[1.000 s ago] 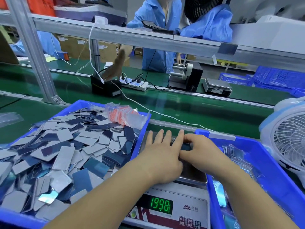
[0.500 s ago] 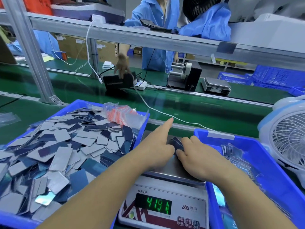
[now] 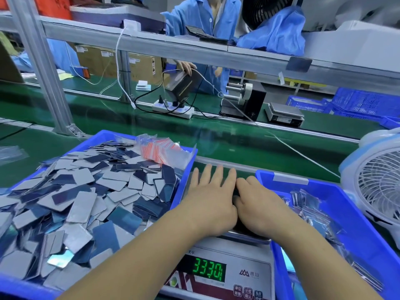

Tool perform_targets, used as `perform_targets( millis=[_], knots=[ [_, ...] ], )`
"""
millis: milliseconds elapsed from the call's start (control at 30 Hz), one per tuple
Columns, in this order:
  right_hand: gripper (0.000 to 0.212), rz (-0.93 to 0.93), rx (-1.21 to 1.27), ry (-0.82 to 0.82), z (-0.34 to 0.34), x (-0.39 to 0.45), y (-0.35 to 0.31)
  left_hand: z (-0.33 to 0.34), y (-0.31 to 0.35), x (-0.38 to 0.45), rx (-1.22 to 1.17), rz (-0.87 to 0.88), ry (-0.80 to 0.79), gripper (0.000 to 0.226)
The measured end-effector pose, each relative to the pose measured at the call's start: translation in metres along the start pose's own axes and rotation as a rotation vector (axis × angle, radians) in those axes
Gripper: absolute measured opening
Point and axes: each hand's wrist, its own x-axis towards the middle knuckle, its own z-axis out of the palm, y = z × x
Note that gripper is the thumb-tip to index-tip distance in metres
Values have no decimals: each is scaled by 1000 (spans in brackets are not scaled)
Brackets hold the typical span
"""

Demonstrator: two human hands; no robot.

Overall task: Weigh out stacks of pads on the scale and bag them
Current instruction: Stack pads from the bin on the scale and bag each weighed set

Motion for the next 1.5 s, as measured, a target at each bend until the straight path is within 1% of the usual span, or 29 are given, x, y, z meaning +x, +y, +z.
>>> perform_targets(
  millis=[33, 133, 300, 367, 467, 500, 633, 700, 767, 833, 900, 933, 1000, 1067, 1133, 1200, 1267, 1333, 1367, 1433, 1500],
  knots=[
    [6, -2, -12, -5, 1, 0, 1, 1, 0, 0, 40, -11, -3, 76],
    [9, 4, 13, -3, 0, -1, 2, 0, -3, -1, 28, 15, -47, 78],
    [6, -12, 54, 25, -7, 0, 1, -5, -1, -1, -69, 44, 37, 85],
    [6, -12, 66, 28, -9, 0, 2, -7, -1, -2, -61, 50, 35, 84],
    [20, -15, 126, 69, -10, 1, -1, -2, 5, -4, -50, 69, -4, 82],
    [22, -12, 150, 90, -9, 1, -1, -1, 7, -5, -64, 73, -10, 82],
    [6, 15, 197, 143, -8, -1, -4, -6, 5, -3, -137, 66, -61, 85],
    [10, 18, 210, 153, -10, -1, -4, -12, 0, -2, -181, 57, -65, 84],
    [11, 12, 274, 172, -12, -1, -5, -20, -6, 0, -253, 20, -5, 76],
    [13, 3, 328, 177, -13, -2, -8, -32, -17, 6, -271, -37, 104, 58],
    [14, 0, 322, 154, -12, -4, -11, -42, -34, 18, -198, -120, 172, 46],
    [15, 4, 302, 133, -12, -5, -12, -46, -44, 25, -129, -164, 176, 43],
    [14, 9, 282, 109, -11, -8, -14, -51, -66, 38, 43, -256, 140, 39],
    [13, 3, 276, 112, -11, -8, -14, -51, -85, 48, 153, -330, 76, 42],
    [14, -4, 249, 116, -11, -7, -15, -47, -99, 55, 177, -399, -4, 50],
    [14, -6, 248, 110, -12, -7, -15, -42, -105, 59, 177, -461, -61, 48],
    [13, -6, 268, 95, -11, -7, -14, -38, -106, 61, 186, -491, -27, 31],
    [10, 0, 295, 101, -11, -6, -12, -38, -105, 61, 183, -494, 57, 10],
    [10, 9, 324, 107, -11, -6, -11, -38, -105, 60, 176, -490, 102, 8],
    [14, 44, 438, 97, -12, -6, -9, -41, -105, 59, 165, -475, 209, 13],
    [14, 90, 534, 49, -14, -5, -7, -45, -103, 59, 139, -448, 310, 30]
  ],
)
